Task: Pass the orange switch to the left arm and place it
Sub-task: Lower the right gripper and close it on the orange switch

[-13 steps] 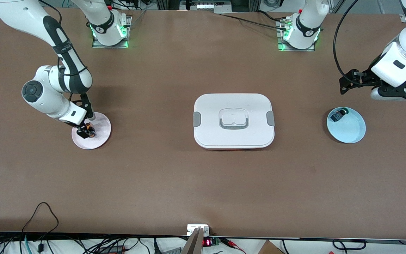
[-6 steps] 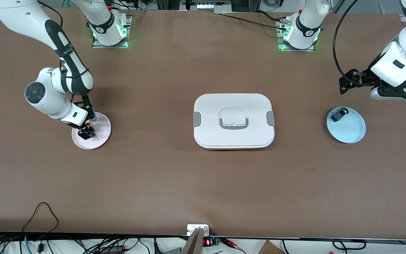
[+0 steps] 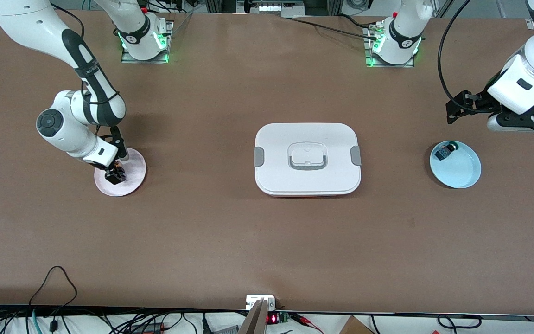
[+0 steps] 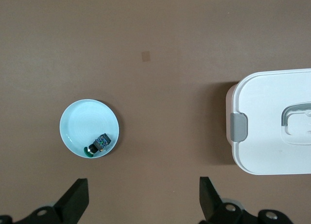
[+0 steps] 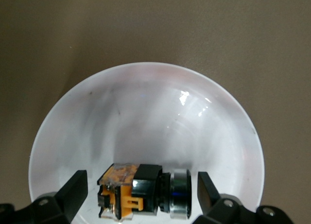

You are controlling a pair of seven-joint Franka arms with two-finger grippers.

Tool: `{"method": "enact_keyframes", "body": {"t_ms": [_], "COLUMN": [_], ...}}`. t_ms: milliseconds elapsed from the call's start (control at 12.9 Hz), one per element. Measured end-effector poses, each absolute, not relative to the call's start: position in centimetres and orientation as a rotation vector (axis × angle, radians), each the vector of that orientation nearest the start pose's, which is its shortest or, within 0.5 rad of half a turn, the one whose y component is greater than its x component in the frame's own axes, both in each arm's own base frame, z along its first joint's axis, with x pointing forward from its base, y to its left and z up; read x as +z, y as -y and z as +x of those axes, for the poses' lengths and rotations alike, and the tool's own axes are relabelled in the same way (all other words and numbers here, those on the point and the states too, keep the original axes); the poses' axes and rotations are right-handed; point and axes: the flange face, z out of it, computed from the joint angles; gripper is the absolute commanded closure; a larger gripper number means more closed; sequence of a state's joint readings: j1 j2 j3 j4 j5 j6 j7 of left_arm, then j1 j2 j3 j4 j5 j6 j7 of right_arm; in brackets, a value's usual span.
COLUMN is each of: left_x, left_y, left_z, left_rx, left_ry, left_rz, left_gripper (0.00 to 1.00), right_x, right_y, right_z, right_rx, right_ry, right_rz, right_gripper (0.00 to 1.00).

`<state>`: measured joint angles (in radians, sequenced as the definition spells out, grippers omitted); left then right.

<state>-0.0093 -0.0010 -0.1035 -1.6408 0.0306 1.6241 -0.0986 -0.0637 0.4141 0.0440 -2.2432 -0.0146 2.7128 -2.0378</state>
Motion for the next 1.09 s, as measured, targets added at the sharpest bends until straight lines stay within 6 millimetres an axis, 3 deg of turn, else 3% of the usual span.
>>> {"method": "enact_keyframes", "body": {"t_ms": [388, 776, 1086], "left_x": [59.66, 59.66, 59.66], "left_y": [5.96, 5.96, 5.97], "left_z": [55.41, 55.41, 55.41], "left_rx": [0.019, 0.019, 0.019], "left_ry": [-0.025, -0.025, -0.025], "left_rz": [-3.109, -3.109, -3.109], "left_gripper": [0.00, 0.00, 0.00], "right_x": [18.16, 18.20, 18.22], "right_y": [1.00, 1.26, 1.31], "right_z": [54.84, 54.92, 54.95], "right_rx": [0.064, 0.070, 0.072], "right_ry": [-2.626, -2.616, -2.613], "right_rz": [1.638, 1.641, 1.640], "right_gripper": [0.08, 0.36, 0.71]}}
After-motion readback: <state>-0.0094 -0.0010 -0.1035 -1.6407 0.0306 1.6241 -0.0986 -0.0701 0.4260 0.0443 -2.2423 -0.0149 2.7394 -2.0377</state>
